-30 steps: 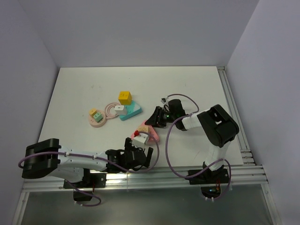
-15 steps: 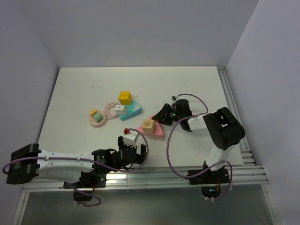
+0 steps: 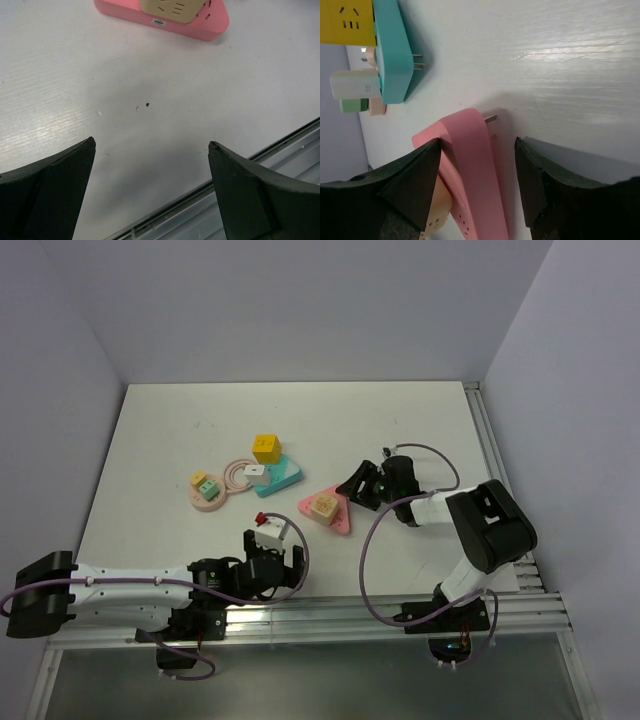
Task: Insert the plug
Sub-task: Adjust the socket at the center of the board.
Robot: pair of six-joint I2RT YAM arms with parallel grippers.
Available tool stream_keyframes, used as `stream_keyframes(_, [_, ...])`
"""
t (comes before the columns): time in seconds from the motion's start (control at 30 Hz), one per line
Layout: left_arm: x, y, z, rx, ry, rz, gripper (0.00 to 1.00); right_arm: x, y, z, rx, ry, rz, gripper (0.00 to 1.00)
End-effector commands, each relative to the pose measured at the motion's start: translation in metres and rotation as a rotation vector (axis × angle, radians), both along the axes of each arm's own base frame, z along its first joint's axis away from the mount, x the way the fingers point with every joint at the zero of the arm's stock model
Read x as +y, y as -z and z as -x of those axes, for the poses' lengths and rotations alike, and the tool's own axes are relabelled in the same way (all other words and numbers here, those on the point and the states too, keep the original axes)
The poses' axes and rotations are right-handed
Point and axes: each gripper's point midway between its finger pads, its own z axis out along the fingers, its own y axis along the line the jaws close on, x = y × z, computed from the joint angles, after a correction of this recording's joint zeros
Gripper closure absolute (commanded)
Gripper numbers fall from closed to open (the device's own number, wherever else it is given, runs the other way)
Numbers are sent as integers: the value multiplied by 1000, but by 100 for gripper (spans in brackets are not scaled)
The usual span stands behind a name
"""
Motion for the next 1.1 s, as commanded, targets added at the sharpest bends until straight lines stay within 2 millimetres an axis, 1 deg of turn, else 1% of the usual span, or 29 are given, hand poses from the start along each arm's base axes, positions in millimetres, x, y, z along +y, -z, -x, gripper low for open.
stream_keyframes(0.0, [5, -7, -7, -13, -51, 19, 1, -23, -9, -9, -49, 74, 55, 32])
stream_keyframes(0.07, [9, -10, -10, -13, -87, 31, 0, -33, -12, -12, -59, 95, 73, 30])
stream_keyframes(0.1, [11, -14, -12, -14, -103, 50, 0, -36, -20, -14, -83, 104, 75, 30])
stream_keyframes(0.13, [13, -14, -13, -12, -110, 53, 0, -40, -22, -15, -94, 110, 91, 29])
stream_keyframes(0.17, [15, -15, -15, -12, -114, 62, 1, -43, -23, -15, -96, 121, 107, 26])
stream_keyframes(0.2, [16, -21, -16, -16, -119, 90, 1, -44, -31, -16, -118, 122, 109, 25])
stream_keyframes(0.23, [19, -21, -17, -14, -130, 103, 0, -46, -31, -14, -112, 121, 128, 23])
stream_keyframes(0.27, [21, -23, -20, -9, -139, 122, 0, -48, -37, -17, -127, 132, 137, 23])
stream_keyframes(0.3, [23, -30, -22, -12, -146, 156, 1, -50, -46, -17, -149, 136, 136, 23])
stream_keyframes(0.33, [26, -30, -23, -6, -152, 170, 1, -50, -51, -15, -163, 131, 145, 23])
stream_keyframes(0.37, [28, -32, -29, 3, -172, 196, 0, -52, -55, -14, -180, 134, 150, 25])
stream_keyframes(0.4, [29, -39, -31, 2, -173, 233, 1, -52, -72, -13, -227, 133, 143, 28])
stream_keyframes(0.43, [30, -41, -33, -2, -163, 243, 1, -52, -75, -10, -242, 120, 159, 34])
stream_keyframes(0.47, [33, -45, -41, -6, -185, 265, 1, -48, -83, -7, -264, 103, 165, 37])
stream_keyframes(0.5, [30, -51, -42, -1, -174, 302, 0, -46, -95, -5, -296, 99, 169, 40])
stream_keyframes(0.53, [30, -54, -46, 4, -189, 323, 1, -44, -94, 0, -292, 70, 192, 47])
stream_keyframes(0.57, [34, -55, -54, 12, -225, 336, 1, -38, -104, 1, -312, 52, 192, 49])
stream_keyframes(0.6, [35, -50, -57, 36, -244, 326, 1, -28, -109, 8, -325, 11, 188, 52])
stream_keyframes(0.63, [32, -54, -61, 54, -255, 346, 1, -25, -109, 13, -323, -20, 202, 56])
stream_keyframes(0.67, [35, -53, -69, 61, -274, 343, 1, -19, -116, 16, -341, -44, 193, 60])
stream_keyframes(0.7, [23, -53, -70, 101, -226, 342, 1, -10, -118, 23, -347, -85, 186, 64])
stream_keyframes(0.73, [25, -52, -80, 105, -236, 330, 1, -7, -122, 26, -351, -108, 192, 70])
stream_keyframes(0.77, [22, -51, -84, 121, -235, 327, 1, -2, -121, 30, -348, -135, 190, 72])
stream_keyframes(0.8, [15, -49, -91, 144, -233, 311, 1, 5, -122, 36, -353, -168, 184, 75])
stream_keyframes(0.83, [9, -49, -93, 163, -212, 314, 1, 9, -121, 40, -347, -189, 191, 79])
stream_keyframes(0.9, [3, -48, -103, 182, -211, 312, 1, 16, -122, 45, -350, -218, 188, 80])
stream_keyframes(0.93, [-4, -58, -109, 166, -188, 357, 0, 22, -121, 50, -353, -245, 188, 84])
stream_keyframes(0.97, [-7, -60, -112, 165, -182, 369, 0, 23, -119, 51, -350, -249, 195, 85])
stream_keyframes(1.07, [-10, -69, -122, 154, -186, 402, 0, 29, -112, 58, -336, -276, 201, 87])
